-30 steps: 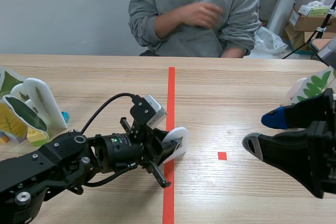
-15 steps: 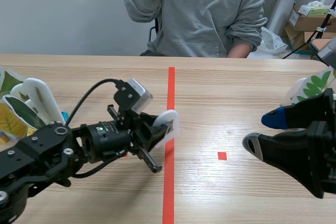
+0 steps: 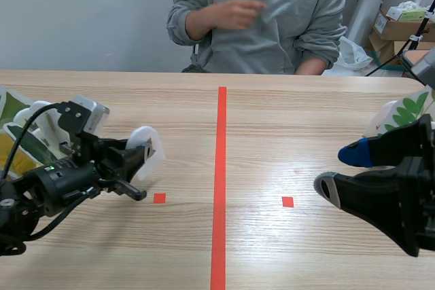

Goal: Do the leaf sorting experiment

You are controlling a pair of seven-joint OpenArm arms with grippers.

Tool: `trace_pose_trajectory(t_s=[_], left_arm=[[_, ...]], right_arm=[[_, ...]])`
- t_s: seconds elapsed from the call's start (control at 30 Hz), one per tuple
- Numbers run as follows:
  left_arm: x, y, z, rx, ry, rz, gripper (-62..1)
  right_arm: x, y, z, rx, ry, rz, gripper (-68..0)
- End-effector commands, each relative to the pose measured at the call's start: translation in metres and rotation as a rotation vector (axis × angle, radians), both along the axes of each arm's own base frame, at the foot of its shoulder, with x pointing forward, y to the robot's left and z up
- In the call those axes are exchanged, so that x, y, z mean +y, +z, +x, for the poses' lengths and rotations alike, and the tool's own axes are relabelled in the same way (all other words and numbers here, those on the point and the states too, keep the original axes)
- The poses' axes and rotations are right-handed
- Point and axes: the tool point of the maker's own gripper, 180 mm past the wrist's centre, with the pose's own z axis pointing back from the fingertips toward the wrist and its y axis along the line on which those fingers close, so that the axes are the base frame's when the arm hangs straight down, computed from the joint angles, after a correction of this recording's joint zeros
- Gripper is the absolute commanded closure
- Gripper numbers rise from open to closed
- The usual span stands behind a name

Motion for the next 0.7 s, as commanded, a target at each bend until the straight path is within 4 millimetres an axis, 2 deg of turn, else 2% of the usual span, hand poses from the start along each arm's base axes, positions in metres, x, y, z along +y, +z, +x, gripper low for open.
trace_pose_trajectory(t_s=[0.0,0.43,0.67], left_arm=[[0.005,0.007,0.003,-0.025,0.023,-0.024,-3.6],[0.088,-0.007,0.005,-0.008,0.328,0.087,-3.6],[0.113,-0.012,0.006,-0.006,0.411,0.15,-3.6]], right_arm=[[-0.001,0.008,0.004,-0.028,0.008,0.01,-41.1],[-0.001,0.008,0.004,-0.028,0.008,0.01,-41.1],[0.0,0.008,0.004,-0.028,0.008,0.01,-41.1]])
